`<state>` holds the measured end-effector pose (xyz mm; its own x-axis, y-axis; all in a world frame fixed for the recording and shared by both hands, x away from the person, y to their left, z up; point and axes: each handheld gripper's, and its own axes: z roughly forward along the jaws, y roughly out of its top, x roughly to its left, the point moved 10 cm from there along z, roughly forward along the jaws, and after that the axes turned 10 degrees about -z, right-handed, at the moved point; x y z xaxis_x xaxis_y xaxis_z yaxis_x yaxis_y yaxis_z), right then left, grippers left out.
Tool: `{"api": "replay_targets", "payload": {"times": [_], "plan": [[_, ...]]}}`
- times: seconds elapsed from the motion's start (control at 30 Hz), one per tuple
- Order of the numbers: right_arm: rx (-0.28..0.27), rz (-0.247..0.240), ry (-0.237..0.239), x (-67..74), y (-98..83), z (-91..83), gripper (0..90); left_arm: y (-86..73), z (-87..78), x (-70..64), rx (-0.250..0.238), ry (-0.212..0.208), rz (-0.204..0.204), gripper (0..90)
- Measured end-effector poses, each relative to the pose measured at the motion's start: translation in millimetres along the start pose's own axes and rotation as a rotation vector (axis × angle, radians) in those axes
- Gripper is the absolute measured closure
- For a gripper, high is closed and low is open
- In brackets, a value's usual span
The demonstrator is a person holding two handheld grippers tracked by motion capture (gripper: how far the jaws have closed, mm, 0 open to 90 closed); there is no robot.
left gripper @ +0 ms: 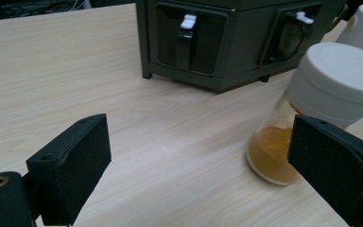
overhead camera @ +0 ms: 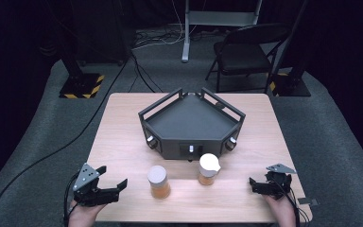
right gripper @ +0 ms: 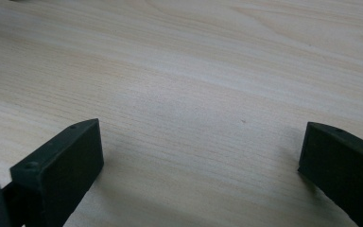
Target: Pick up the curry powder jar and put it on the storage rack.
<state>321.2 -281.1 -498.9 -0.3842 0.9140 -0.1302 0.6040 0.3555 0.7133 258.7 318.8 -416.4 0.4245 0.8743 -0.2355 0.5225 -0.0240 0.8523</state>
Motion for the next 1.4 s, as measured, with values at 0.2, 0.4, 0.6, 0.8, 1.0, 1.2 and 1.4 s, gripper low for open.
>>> {"api": "replay_targets", "payload": {"times": [0.2, 0.4, 0.6, 0.8, 1.0, 1.2, 1.4], "plan": [[0.0, 0.0, 0.0, 0.0, 0.0, 0.0, 0.0, 3.1, 2.1, -11.9, -0.001, -0.038, 0.025, 6.3], [0.0, 0.0, 0.0, 0.0, 0.0, 0.0, 0.0, 4.8, 7.1, -23.1, 0.008, -0.069, 0.048, 6.3], [0.0, 0.0, 0.0, 0.0, 0.1, 0.0, 0.0, 6.2, 11.4, -33.8, 0.021, -0.097, 0.068, 6.3], [0.001, 0.0, -0.001, 0.1, 0.1, 0.1, 0.0, 7.0, 17.1, -43.5, 0.038, -0.137, 0.095, 6.6], [0.001, 0.0, -0.001, 0.1, 0.2, 0.1, 0.0, 5.7, 24.7, -52.4, 0.039, -0.163, 0.106, 6.6], [0.001, 0.001, -0.001, 0.1, 0.3, 0.2, 0.0, 3.2, 36.0, -60.4, 0.059, -0.185, 0.123, 7.6], [0.001, 0.0, -0.001, 0.1, 0.4, 0.3, 0.0, 0.1, 47.2, -65.4, 0.068, -0.195, 0.128, 8.8]]}}
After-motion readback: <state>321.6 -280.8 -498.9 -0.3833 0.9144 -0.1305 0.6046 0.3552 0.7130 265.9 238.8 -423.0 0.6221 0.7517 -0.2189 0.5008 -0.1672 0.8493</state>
